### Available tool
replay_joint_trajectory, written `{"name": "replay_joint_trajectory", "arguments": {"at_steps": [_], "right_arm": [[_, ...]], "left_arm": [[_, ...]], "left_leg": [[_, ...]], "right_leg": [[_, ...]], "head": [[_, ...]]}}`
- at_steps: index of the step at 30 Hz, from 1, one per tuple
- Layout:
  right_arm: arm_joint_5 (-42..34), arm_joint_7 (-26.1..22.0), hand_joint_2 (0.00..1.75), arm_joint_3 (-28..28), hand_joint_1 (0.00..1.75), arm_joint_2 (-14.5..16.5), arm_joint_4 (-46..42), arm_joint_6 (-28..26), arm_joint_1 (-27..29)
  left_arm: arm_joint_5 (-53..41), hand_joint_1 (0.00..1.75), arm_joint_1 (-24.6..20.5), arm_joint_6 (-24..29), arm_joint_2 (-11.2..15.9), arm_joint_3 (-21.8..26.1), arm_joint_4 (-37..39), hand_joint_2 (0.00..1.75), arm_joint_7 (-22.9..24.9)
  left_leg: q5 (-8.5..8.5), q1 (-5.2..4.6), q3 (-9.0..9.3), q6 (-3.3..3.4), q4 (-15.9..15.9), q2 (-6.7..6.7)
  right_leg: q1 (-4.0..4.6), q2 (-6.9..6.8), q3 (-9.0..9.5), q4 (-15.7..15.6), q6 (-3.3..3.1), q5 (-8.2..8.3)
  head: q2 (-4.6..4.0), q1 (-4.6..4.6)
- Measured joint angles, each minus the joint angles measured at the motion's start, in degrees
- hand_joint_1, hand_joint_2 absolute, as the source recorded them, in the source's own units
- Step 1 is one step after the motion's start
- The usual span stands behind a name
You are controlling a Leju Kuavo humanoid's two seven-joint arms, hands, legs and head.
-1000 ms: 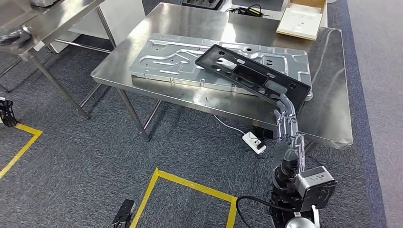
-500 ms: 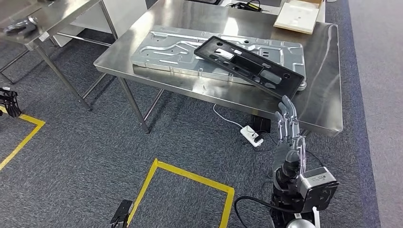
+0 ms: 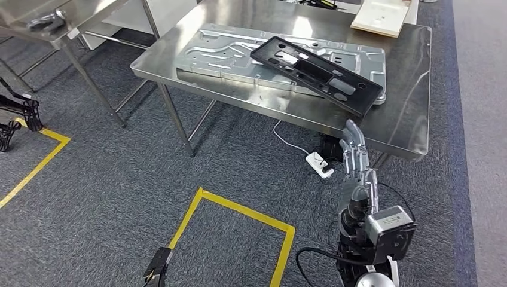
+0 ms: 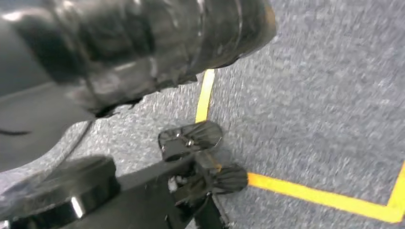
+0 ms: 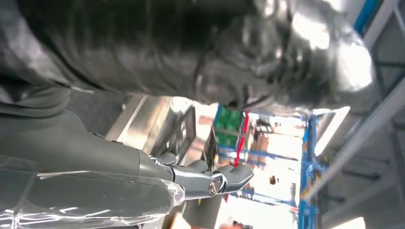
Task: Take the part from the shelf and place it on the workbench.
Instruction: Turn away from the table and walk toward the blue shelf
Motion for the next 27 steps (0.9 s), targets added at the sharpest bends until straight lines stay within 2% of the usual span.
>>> {"name": "replay_joint_trajectory", "arguments": {"at_steps": [1, 2, 3, 4, 6, 7, 8, 9, 11, 13, 14, 16, 17, 19, 21, 22, 23, 24, 25, 27], "right_arm": [[0.2, 0.2, 0.00, 0.2, 0.00, 0.0, 0.1, 0.3, -0.2], [0.3, 0.3, 0.00, 0.4, 0.00, 0.0, 0.2, 0.7, -0.4], [0.5, 0.4, 0.00, 0.5, 0.00, 0.0, 0.3, 0.9, -0.6], [0.6, 0.5, 0.00, 0.6, 0.00, 0.0, 0.4, 1.1, -0.8], [1.0, 0.8, 0.00, 0.7, 0.00, 0.0, 0.6, 1.3, -0.8], [1.1, 1.0, 0.00, 0.9, 0.00, 0.0, 0.7, 1.3, -0.8], [1.2, 1.1, 0.00, 1.1, 0.00, 0.0, 0.9, 1.4, -0.8], [1.3, 1.2, 0.00, 1.3, 0.00, 0.0, 1.1, 1.5, -0.9], [1.6, 1.4, 0.00, 1.5, 0.00, 0.0, 1.2, 1.7, -1.0], [1.9, 1.6, 0.00, 1.5, 0.00, 0.0, 1.4, 1.7, -1.2], [2.1, 1.7, 0.00, 1.5, 0.00, 0.0, 1.4, 1.7, -1.3], [2.2, 1.8, 0.00, 1.5, 0.00, 0.0, 1.5, 1.7, -1.3], [2.2, 1.8, 0.00, 1.5, 0.00, -0.1, 1.5, 1.8, -1.3], [2.2, 1.8, 0.00, 1.5, 0.00, -0.1, 1.5, 1.9, -1.4], [2.2, 1.8, 0.00, 1.6, 0.00, -0.1, 1.6, 1.9, -1.4], [2.2, 1.8, 0.00, 1.6, 0.00, -0.1, 1.6, 1.9, -1.4], [2.2, 1.8, 0.00, 1.6, 0.00, -0.1, 1.7, 1.9, -1.4], [2.4, 1.9, 0.00, 1.7, 0.00, -0.1, 1.7, 1.7, -1.4], [2.6, 2.0, 0.00, 1.7, 0.00, -0.1, 1.8, 1.4, -1.4], [3.5, 2.3, 0.00, 1.8, 0.00, -0.1, 1.7, 0.3, -1.2]], "left_arm": [[-0.1, 0.00, 0.0, 0.0, 0.0, 0.0, 0.0, 0.00, 0.0], [-0.1, 0.00, 0.1, 0.0, 0.0, 0.0, 0.0, 0.00, 0.1], [-0.2, 0.00, 0.2, 0.0, 0.0, 0.0, 0.0, 0.00, 0.1], [-0.2, 0.00, 0.3, 0.0, -0.1, 0.0, 0.0, 0.00, 0.2], [-0.2, 0.00, 0.3, 0.0, -0.1, 0.0, 0.0, 0.00, 0.2], [-0.2, 0.00, 0.3, 0.0, -0.1, 0.0, 0.0, 0.00, 0.2], [-0.2, 0.00, 0.4, -0.1, -0.1, 0.0, 0.0, 0.00, 0.2], [-0.2, 0.00, 0.5, -0.1, -0.1, 0.0, 0.0, 0.00, 0.2], [-0.3, 0.00, 0.7, -0.1, -0.1, 0.0, 0.0, 0.00, 0.1], [-0.4, 0.00, 0.7, -0.3, -0.1, 0.0, 0.0, 0.00, -0.3], [-0.5, 0.00, 0.8, -0.3, -0.1, 0.0, 0.0, 0.00, -0.6], [-0.6, 0.00, 1.4, -0.4, 0.0, 0.0, 0.0, 0.00, -1.1], [-0.6, 0.00, 1.7, -0.4, 0.0, 0.0, 0.0, 0.00, -1.3], [-0.6, 0.00, 2.0, -0.5, 0.2, 0.0, 0.0, 0.00, -1.4], [-0.6, 0.00, 2.0, -0.5, 0.1, 0.0, 0.0, 0.00, -1.4], [-0.6, 0.00, 2.0, -0.5, 0.1, 0.0, 0.0, 0.00, -1.4], [-0.6, 0.00, 2.1, -0.5, 0.1, 0.0, 0.0, 0.00, -1.4], [-0.7, 0.00, 2.2, -0.5, 0.1, 0.0, 0.0, 0.00, -1.5], [-0.8, 0.00, 2.3, -0.6, 0.1, 0.0, 0.0, 0.00, -1.7], [-1.4, 0.00, 2.7, -1.1, 0.2, 0.0, 0.0, 0.00, -2.8]], "left_leg": [[0.44, 0.06, -0.04, 0.23, -0.5, -0.60], [0.99, 0.19, 0.14, 0.37, -1.2, -1.10], [1.65, 0.40, 0.28, 0.56, -1.9, -1.54], [2.33, 0.64, 0.31, 0.69, -2.4, -1.96], [3.12, 0.77, -0.33, 0.85, -2.6, -2.90], [3.38, 0.79, -0.71, 0.83, -2.5, -3.44], [3.56, 0.85, -1.06, 0.72, -2.4, -4.02], [3.68, 0.95, -1.38, 0.57, -2.1, -4.64], [3.62, 1.27, -2.01, 0.10, -1.2, -5.88], [3.30, 1.34, -3.01, -0.61, 0.2, -6.94], [3.24, 1.35, -3.52, -0.97, 0.7, -7.36], [3.42, 1.44, -4.17, -1.61, 1.0, -8.08], [3.31, 1.50, -4.38, -1.91, 1.2, -7.78], [1.70, 1.52, -5.84, -2.52, 3.9, -5.87], [-1.35, 1.69, -9.10, -3.08, 10.3, -4.01], [-2.45, 1.80, -10.75, -3.27, 13.5, -3.77], [-2.74, 1.86, -11.77, -3.37, 15.5, -3.64], [-2.04, 1.88, -11.81, -3.37, 15.5, -3.54], [-0.50, 1.87, -10.73, -3.26, 13.4, -3.36], [2.67, 1.52, -6.80, -2.68, 5.8, -1.53]], "right_leg": [[-0.02, -0.49, 0.11, -0.2, 0.35, 0.19], [-0.08, -0.45, 0.17, -0.1, 0.70, 0.13], [-0.10, 0.11, -0.05, 0.6, 1.02, -0.61], [-0.14, 0.98, -0.79, 2.5, 1.29, -2.12], [-0.40, 2.42, -3.23, 8.9, 1.72, -6.39], [-0.53, 2.62, -4.29, 12.0, 1.90, -7.94], [-0.67, 2.67, -4.50, 13.4, 2.09, -8.37], [-0.81, 2.73, -3.73, 12.9, 2.25, -7.74], [-1.23, 3.54, 0.21, 6.7, 2.54, -4.74], [-1.47, 5.34, 3.18, 1.2, 2.40, -3.37], [-1.44, 5.90, 3.56, 0.3, 2.13, -3.46], [-1.26, 5.39, 3.32, 0.4, 1.28, -3.43], [-1.26, 4.94, 3.34, 0.2, 0.90, -3.30], [-1.40, 3.86, 3.46, -0.1, 0.16, -3.06], [-1.29, 2.68, 3.45, -0.2, -0.19, -3.04], [-1.24, 2.05, 3.43, -0.2, -0.24, -3.06], [-1.21, 1.45, 3.43, -0.2, -0.26, -3.08], [-1.19, 0.86, 3.45, -0.2, -0.27, -3.11], [-1.18, 0.29, 3.50, -0.2, -0.23, -3.14], [-1.06, -0.77, 3.70, -0.2, -0.03, -3.28]], "head": [[0.00, -0.06], [0.00, -0.07], [0.00, -0.02], [0.00, 0.08], [0.00, 0.26], [0.00, 0.31], [0.00, 0.32], [0.00, 0.32], [0.00, 0.33], [0.00, 0.39], [0.00, 0.40], [0.00, 0.41], [0.00, 0.42], [0.00, 0.04], [0.00, -0.33], [0.00, -0.33], [0.00, -0.33], [0.00, -0.34], [0.00, -0.34], [0.00, -0.34]]}}
